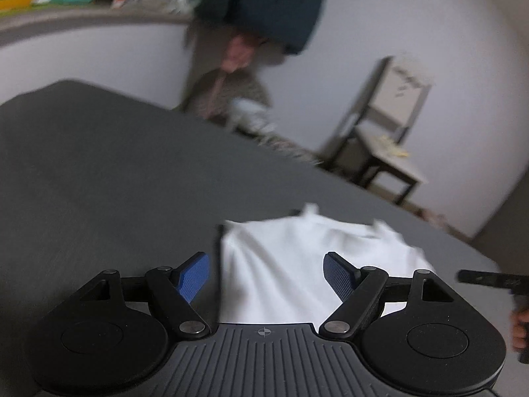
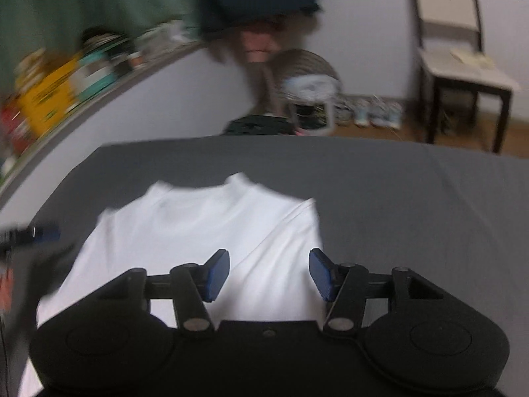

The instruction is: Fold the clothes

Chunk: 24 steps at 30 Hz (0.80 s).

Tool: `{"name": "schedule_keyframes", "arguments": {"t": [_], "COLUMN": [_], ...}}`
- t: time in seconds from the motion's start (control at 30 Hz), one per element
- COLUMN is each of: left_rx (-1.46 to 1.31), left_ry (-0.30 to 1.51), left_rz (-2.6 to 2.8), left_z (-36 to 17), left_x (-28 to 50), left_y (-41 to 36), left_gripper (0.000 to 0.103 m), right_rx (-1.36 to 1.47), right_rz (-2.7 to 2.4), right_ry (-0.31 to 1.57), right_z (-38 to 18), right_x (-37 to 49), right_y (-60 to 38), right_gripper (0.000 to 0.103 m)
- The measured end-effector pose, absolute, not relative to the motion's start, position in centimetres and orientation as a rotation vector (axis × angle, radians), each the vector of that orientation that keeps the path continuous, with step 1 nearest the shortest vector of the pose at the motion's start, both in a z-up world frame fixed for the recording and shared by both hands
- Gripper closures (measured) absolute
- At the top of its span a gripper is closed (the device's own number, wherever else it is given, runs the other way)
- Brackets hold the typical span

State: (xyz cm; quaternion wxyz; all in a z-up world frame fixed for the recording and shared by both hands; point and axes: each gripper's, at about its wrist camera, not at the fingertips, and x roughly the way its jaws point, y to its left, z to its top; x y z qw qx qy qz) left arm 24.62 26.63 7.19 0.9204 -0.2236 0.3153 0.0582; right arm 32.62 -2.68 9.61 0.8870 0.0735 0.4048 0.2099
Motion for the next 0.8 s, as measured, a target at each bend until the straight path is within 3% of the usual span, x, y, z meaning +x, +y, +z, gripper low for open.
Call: {"name": "schedule_keyframes", "arguments": {"t": [0.27,0.33,0.37,0.4,0.43,0.47,0.5,0.6,0.8], "left_rx": [-0.464,-0.45,-0.449,-0.45,-0.464,-0.479,-0.484,-0.432,-0.324], "left_ry": [0.721,0.759,0.768,0.774,0.772,0.769,0.771,0.748,0.566], "left_rz": [0.072,0.068,0.076,0.086,0.091,0.092,0.097,0.097,0.065], "left_z": [4.2,3.8,3.6,3.4,3.2,3.1,2.8,2.7,5.7], "left_x": [29.9,30.9,31.3,31.5,31.7,31.8,32.2,32.1,28.9], "left_y": [27.0,26.9,26.9,26.9,26.9,26.9,27.0,26.3,25.1], "left_gripper": [0.024,0.038,0.053,0.061,0.063,0.073,0.088,0.095,0.096], "right_rx": [0.142,0.121,0.112,0.109,0.104,0.098,0.093,0.089,0.08], "right_rz": [0.335,0.34,0.342,0.342,0.344,0.345,0.347,0.337,0.421], "right_ry": [0.949,0.945,0.934,0.925,0.916,0.907,0.903,0.883,0.746], "right_z": [6.1,5.8,5.7,5.6,5.5,5.5,5.5,5.8,8.7], "right_x": [38.2,38.6,38.7,38.7,38.7,38.6,38.5,38.1,35.0], "right_y": [-1.6,-0.9,-0.6,-0.3,0.0,0.3,0.5,0.5,-1.1], "right_gripper": [0.051,0.051,0.051,0.052,0.054,0.063,0.079,0.095,0.096]}}
